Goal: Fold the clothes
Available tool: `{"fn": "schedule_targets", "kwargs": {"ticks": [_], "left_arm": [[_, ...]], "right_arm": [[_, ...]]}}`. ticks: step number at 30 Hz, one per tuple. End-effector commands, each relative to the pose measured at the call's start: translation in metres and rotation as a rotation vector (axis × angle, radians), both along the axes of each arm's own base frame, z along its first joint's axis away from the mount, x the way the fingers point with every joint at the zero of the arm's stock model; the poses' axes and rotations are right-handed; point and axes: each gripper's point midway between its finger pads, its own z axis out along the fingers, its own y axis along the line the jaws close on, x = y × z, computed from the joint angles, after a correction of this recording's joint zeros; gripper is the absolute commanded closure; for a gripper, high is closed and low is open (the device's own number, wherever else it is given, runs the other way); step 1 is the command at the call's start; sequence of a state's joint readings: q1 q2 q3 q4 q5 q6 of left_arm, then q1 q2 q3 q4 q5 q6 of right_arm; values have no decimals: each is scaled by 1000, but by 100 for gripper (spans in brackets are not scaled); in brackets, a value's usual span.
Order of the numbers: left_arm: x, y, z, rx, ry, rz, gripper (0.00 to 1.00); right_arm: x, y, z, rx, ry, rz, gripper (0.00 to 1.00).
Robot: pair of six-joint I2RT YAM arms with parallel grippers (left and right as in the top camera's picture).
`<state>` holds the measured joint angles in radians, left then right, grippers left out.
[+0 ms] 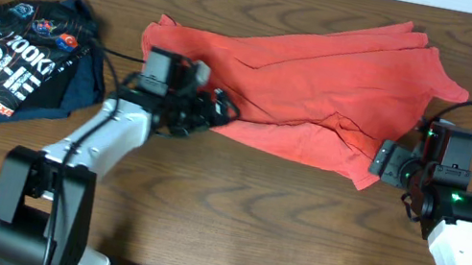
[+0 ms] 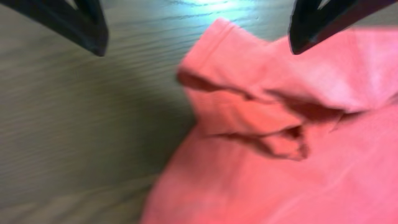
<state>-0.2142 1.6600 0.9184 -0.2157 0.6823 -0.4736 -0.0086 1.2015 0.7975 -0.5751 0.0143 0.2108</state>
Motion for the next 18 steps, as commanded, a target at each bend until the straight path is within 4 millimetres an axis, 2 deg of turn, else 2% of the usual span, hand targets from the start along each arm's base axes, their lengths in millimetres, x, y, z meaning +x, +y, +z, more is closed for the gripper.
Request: {"fn": "schedule_targets", "kwargs": {"ticks": [1,4,9,13,18], "left_arm": [[-20,-23,-2,-5,15,-81,2],[-27,-28,-9,55,18,-92,2],[-30,-27,-13,73,32,-92,2],[-37,-24,-16,83,68,-93,2],[-47,-21,-21,98,116,-95,2]], "right_arm": [[-3,31,0,73,2,224,16],[-5,43,-8,101,30,303,17],[-4,59,-35,107,105,381,17],[11,74,-56,54,108,447,17],[33,90,-71,15,61,486,22]]}}
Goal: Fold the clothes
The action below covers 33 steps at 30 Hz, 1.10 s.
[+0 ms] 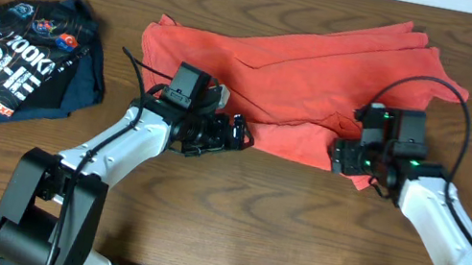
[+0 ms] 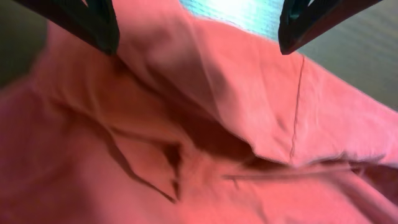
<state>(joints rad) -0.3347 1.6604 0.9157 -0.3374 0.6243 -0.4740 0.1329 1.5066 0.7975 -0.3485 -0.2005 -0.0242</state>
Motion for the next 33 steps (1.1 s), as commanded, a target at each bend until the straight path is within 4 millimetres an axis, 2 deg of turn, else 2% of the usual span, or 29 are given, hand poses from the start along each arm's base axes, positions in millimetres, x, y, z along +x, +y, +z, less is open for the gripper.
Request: {"fn": "schedule_targets", "kwargs": {"ticks": [1,5,8,11,12,13,15,18,22,24,28,30,33], "left_arm": [[-6,5,-3,17,16,-1,2],[-9,5,-4,21,28,-2,2],[-9,6,-4,24,16,-17,2],[-9,6,-4,25,16,-18,2],[-9,6,-4,25,15,-19,2],[-9,6,-4,25,15,-19,2],[-9,6,-5,25,17,-19,2],[-10,6,-5,27,21,-19,2],[-8,10,-7,49,2,-26,2],[-6,16,-8,60,-3,-21,2],[1,33,-9,63,13,33,2],[5,42,-9,61,19,61,2],[7,51,-10,64,29,90,2]], "right_arm": [[7,4,-11,-57,-14,28,27],[18,2,-22,-88,-29,4,39],[18,3,-30,-83,-14,9,57],[16,3,-36,-87,6,10,64],[16,3,-37,-87,9,10,73],[15,3,-39,-86,13,12,87],[12,9,-39,-59,24,31,99],[3,37,-35,39,35,133,99],[-23,87,-26,183,78,303,99],[-43,109,-24,220,118,379,99],[-96,152,-23,258,206,596,99],[-117,163,-26,240,238,666,99],[-129,170,-26,203,246,710,99]]}}
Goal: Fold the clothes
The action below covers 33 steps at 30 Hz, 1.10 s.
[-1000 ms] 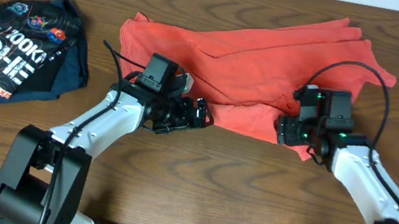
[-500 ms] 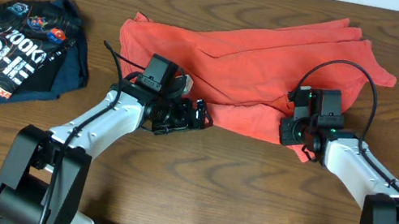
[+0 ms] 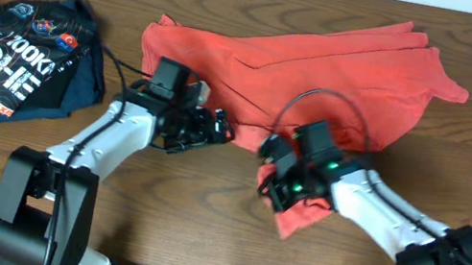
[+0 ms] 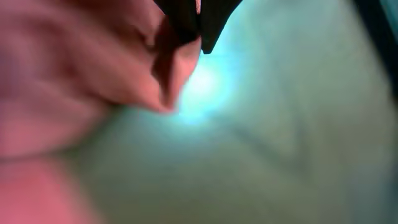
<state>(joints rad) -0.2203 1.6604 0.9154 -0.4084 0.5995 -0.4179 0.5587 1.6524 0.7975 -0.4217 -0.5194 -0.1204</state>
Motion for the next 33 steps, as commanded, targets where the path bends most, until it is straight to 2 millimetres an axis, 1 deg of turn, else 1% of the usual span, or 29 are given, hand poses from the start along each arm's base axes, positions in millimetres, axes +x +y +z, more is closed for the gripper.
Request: {"fn": "schedule_targets", "kwargs": {"ticks": [1,4,5,6,7,8,9,10,11,12,13,14,16,19,21,23,27,30,32,33], "left_arm": [[0,11,-2,14,1,17,2],[0,15,-3,15,9,29,2],[-1,15,-3,16,11,29,2],[-2,15,-3,15,17,28,2],[-4,14,-3,11,23,25,2],[-5,13,-3,8,30,22,2],[-9,12,-4,12,44,17,2],[-11,12,-4,13,51,14,2],[-13,10,-4,14,53,6,2],[-15,8,-5,16,55,-5,2],[-16,6,-5,17,54,-17,2],[-18,2,-5,18,53,-31,2],[-22,-5,-5,18,52,-56,2],[-32,-21,-5,20,50,-115,2],[-41,-33,-5,23,42,-173,2],[-50,-45,-5,24,40,-218,2],[-67,-65,-5,25,41,-294,2],[-75,-76,-4,23,38,-330,2],[-76,-81,-4,19,24,-348,0],[-76,-85,-3,13,11,-358,2]], "right_arm": [[-11,13,11,34,-19,80,99],[-10,8,14,20,-35,80,98],[-7,4,13,0,-46,68,95],[-1,-4,11,-45,-58,25,89],[6,-12,9,-94,-69,-33,83],[14,-22,9,-140,-86,-100,81],[24,-30,14,-168,-115,-169,76],[28,-32,18,-166,-132,-185,73],[32,-33,27,-152,-155,-197,63],[35,-34,34,-138,-175,-208,35],[38,-36,43,-122,-198,-220,23],[41,-39,50,-113,-221,-234,21],[50,-49,64,-118,-277,-277,23],[66,-74,80,-157,-343,-396,24],[76,-92,86,-183,-367,-495,19],[82,-106,88,-193,-371,-550,19],[86,-122,86,-202,-341,-628,19],[87,-128,84,-210,-331,-646,19],[87,-130,84,-213,-329,-651,19],[87,-130,83,-214,-327,-651,19]]}}
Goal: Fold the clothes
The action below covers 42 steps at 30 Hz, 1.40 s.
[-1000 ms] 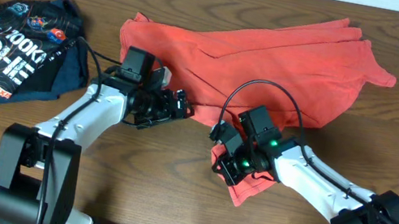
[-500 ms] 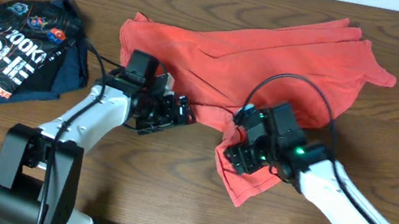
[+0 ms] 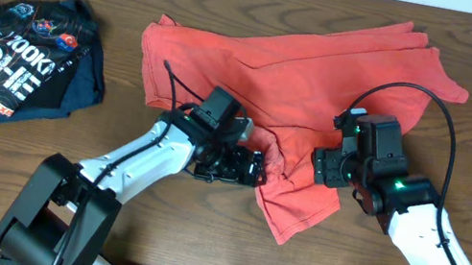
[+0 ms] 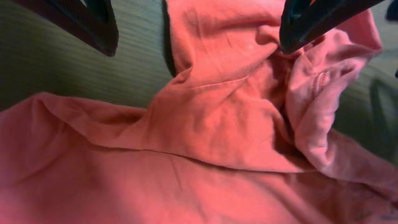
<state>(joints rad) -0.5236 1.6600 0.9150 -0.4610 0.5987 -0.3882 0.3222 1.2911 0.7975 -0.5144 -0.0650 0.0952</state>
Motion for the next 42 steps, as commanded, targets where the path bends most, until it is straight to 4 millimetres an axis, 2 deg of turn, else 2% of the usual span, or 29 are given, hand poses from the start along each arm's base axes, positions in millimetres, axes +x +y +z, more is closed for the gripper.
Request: {"fn": "schedule_targets", "kwargs": {"ticks": [1,5,9,15,24,29,34,36,38,42], "left_arm": [[-3,-10,2,-21,-34,-39,2],[9,-23,5,-28,-146,-68,5],[14,-29,3,9,-215,-80,15],[19,-25,-3,97,-279,-75,30],[33,-35,2,62,-341,-62,32],[30,-36,-12,77,-303,-56,33],[28,-38,-16,72,-283,-46,54],[30,-39,-14,65,-292,-45,69],[30,-40,-13,63,-294,-44,94],[26,-44,-6,27,-283,-56,94]], "right_arm": [[4,-5,4,1,-7,-39,19],[4,-5,2,-1,-1,-39,19],[4,-5,2,-1,0,-39,20],[4,-5,2,-1,1,-39,20],[3,-5,1,-2,5,-38,20],[2,-5,1,-4,9,-38,20],[0,-6,0,-7,18,-38,20],[0,-6,0,-7,17,-38,20],[0,-6,0,-7,16,-39,20],[0,-7,-1,-12,21,-41,20]]}}
